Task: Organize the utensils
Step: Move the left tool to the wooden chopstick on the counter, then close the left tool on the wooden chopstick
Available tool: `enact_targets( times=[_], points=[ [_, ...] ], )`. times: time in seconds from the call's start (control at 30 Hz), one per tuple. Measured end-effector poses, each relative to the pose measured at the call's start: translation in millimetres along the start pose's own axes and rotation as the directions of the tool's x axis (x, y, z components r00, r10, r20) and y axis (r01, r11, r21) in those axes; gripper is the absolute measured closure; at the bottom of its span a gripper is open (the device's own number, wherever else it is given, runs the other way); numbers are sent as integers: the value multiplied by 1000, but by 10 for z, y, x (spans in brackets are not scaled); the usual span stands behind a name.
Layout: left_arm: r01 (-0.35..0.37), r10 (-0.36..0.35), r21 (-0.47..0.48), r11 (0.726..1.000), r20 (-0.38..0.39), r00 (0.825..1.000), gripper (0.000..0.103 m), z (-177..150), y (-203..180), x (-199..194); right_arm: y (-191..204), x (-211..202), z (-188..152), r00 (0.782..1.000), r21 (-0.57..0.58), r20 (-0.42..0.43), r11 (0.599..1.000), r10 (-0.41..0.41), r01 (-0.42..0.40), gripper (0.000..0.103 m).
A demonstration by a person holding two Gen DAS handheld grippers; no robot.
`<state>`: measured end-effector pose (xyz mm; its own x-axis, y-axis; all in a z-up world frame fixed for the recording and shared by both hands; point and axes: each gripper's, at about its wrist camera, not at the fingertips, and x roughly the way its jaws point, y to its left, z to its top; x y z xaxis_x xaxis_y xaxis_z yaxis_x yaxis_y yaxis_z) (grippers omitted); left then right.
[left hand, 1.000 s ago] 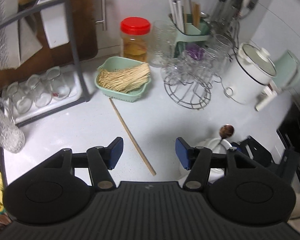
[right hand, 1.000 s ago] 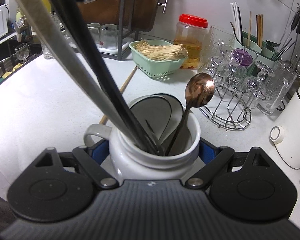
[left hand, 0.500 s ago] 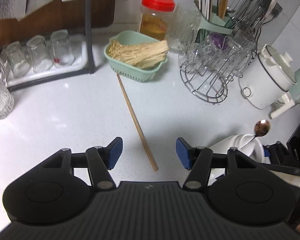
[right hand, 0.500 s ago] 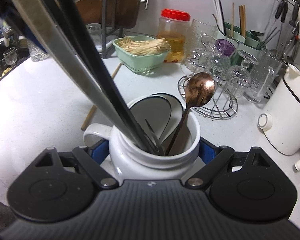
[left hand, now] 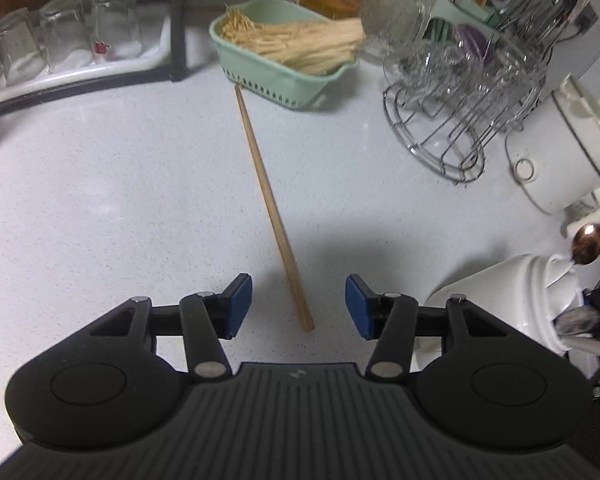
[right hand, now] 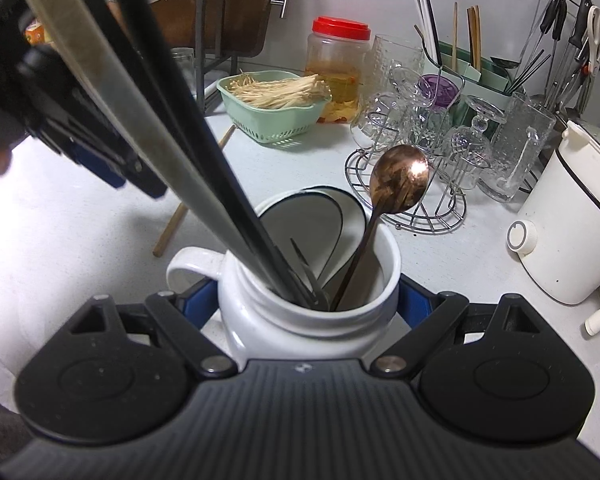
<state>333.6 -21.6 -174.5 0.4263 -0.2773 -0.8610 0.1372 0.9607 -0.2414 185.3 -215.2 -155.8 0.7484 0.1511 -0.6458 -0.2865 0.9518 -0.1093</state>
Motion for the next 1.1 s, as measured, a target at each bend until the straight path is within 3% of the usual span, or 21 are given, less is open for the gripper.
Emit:
enact_targets(
  times=[0.2,0.47,0.77,0.87,1.03,1.1],
  points=[
    [-44,44,17,999,-19,999,46,-7,-34,164,2,11,9,1000,0,0,1000,-1,1,10],
    [-87,88,46,995,-20,996,56,72,-159,316,-1,3,-6,1000,-13,10,1000,8,-8,10],
    [-198,202,112,974,-28,979,63,85,-244,472,-25,14,-20,999,-29,25,999,28,-27,10],
    [-211,215,109,971,-26,976,71,102,-219,470,-34,15,-24,999,-33,30,999,33,-32,10],
    [-253,255,93,963,-18,967,94,98,-179,447,-33,14,-41,998,-39,41,999,36,-35,10],
    [-269,272,103,958,-10,962,94,70,-174,430,-28,11,-53,998,-45,49,998,36,-34,10]
  ],
)
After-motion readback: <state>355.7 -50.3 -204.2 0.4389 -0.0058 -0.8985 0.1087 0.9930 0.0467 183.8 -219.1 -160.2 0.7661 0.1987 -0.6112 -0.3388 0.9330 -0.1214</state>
